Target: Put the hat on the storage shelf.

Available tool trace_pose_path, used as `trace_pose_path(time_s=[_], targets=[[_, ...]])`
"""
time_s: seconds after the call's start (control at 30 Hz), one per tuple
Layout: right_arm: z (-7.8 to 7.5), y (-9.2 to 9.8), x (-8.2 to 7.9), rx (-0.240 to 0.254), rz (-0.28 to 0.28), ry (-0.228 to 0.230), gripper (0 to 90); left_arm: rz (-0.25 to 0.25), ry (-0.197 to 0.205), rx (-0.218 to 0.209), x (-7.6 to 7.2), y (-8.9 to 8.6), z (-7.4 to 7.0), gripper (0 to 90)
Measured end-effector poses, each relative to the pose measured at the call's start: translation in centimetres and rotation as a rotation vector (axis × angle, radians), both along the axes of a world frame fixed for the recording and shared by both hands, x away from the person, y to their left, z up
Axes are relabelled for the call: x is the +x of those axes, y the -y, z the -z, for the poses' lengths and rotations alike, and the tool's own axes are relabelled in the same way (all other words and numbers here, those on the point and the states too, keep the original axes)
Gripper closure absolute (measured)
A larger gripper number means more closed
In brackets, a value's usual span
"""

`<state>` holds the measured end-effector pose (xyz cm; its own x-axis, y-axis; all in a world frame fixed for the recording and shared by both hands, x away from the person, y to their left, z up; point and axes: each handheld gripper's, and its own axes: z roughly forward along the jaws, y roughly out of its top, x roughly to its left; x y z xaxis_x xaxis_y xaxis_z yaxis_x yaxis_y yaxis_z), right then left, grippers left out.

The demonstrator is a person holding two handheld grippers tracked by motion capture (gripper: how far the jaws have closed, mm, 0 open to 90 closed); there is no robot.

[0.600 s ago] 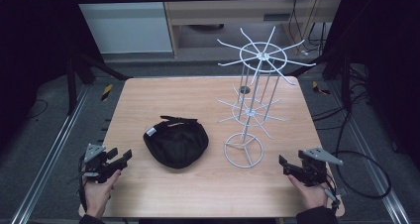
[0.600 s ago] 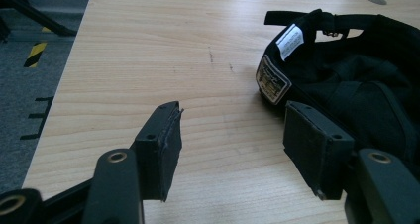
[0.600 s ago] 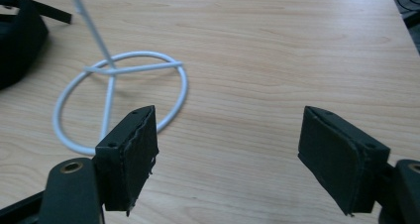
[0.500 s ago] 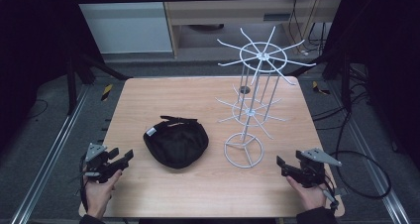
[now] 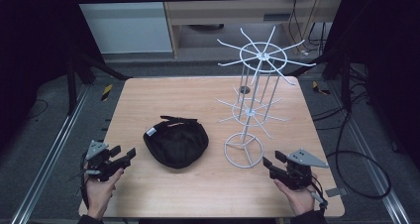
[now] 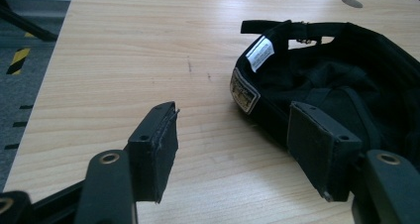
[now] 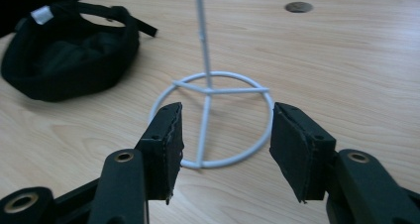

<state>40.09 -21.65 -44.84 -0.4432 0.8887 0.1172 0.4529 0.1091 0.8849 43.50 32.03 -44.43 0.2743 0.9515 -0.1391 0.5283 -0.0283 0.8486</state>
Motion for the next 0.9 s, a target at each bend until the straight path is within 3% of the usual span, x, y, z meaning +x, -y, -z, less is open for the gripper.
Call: trace_pose_path(time_s=[0.17,0.5,0.77,0.9], targets=[[-0.7,-1.9,0.0,0.021,-0.045,0.002,48.1,0.008,0.031,-0.016,0.3,0.3,-1.3,37.4],[-1.5,-5.1,0.6,-0.002,-0.112,0.009,52.3,0.010,0.052,-0.045,1.2,0.8,-2.7,41.2],[-1.6,-7.7,1.1,-0.019,-0.157,0.011,53.0,0.016,0.032,-0.029,2.1,1.8,-2.3,42.3],[-1.5,-9.5,1.5,-0.016,-0.177,0.014,51.5,0.010,0.004,-0.014,2.9,2.3,-1.5,42.7]])
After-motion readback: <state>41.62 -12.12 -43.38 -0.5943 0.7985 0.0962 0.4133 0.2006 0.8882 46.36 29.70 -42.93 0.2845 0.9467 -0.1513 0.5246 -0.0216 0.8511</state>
